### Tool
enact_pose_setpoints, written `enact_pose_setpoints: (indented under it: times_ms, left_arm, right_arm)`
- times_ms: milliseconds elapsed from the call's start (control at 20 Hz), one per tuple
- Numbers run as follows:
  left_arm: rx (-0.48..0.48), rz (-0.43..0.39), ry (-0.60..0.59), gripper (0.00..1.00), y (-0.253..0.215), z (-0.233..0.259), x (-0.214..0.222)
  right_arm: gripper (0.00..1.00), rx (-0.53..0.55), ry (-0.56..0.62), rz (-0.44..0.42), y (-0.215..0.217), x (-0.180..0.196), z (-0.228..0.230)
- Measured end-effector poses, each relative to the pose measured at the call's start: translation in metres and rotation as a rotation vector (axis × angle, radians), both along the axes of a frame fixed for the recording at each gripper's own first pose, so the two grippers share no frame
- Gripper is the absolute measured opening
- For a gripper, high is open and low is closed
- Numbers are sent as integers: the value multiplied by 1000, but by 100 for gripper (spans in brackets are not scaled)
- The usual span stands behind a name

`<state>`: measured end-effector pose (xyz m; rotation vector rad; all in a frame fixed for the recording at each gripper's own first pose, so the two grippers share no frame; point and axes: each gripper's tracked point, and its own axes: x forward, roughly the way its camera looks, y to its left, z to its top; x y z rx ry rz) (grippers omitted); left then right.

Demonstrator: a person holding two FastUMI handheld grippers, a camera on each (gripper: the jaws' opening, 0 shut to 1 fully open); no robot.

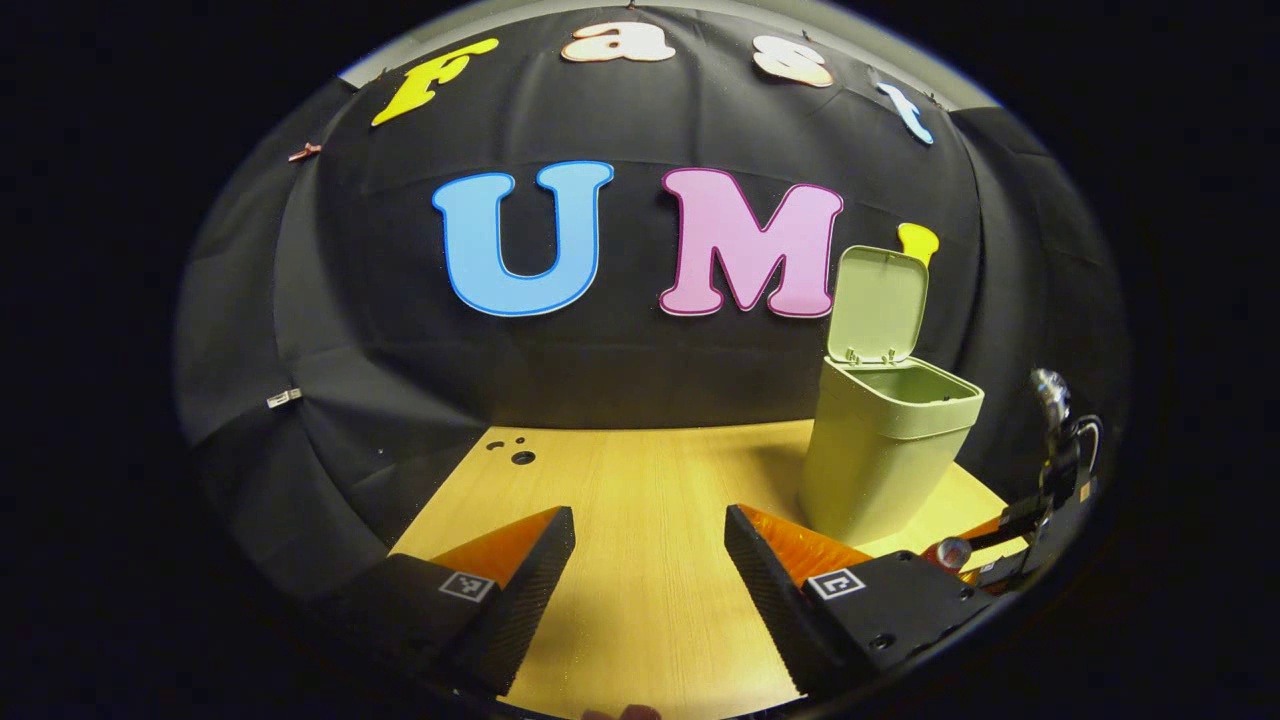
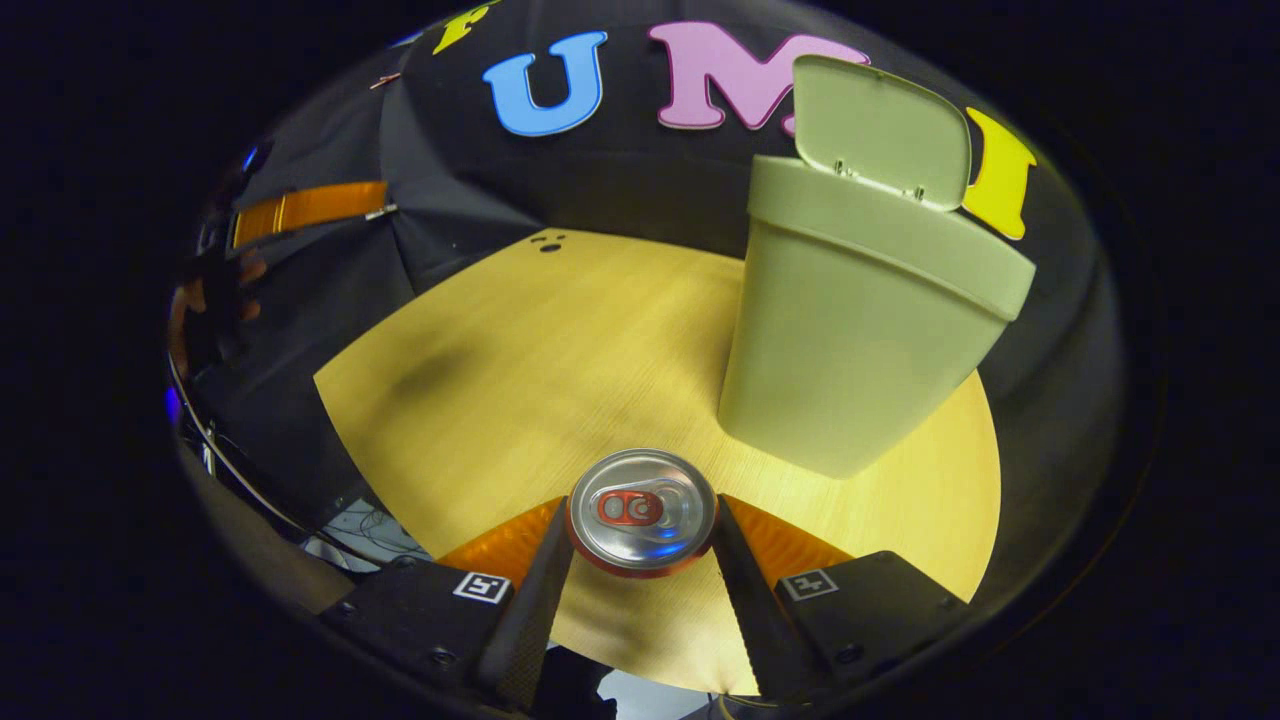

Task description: Press the lid of the desktop garbage bin to open it, pick up the crumpled paper on the desktop and throw it into the bin, then pick up the pop can on the desktop and drop it into the bin, and finally close the garbage bin lid.

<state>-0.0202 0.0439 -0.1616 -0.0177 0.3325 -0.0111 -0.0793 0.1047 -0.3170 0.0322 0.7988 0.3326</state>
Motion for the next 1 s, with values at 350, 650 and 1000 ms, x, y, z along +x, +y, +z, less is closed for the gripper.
enact_pose_setpoints:
  times_ms: [350,650,1000]
  left_arm:
    - [-6,-35,-7,97,-15,2,8]
    - [3,-51,-4,98,-19,2,8]
    - [4,-37,-2,98,-11,3,4]
  right_arm:
    - [82,98,-131,-59,-10,34,87]
    - [82,194,-298,-143,-37,80,169]
    - [82,253,-399,-317,-98,137,219]
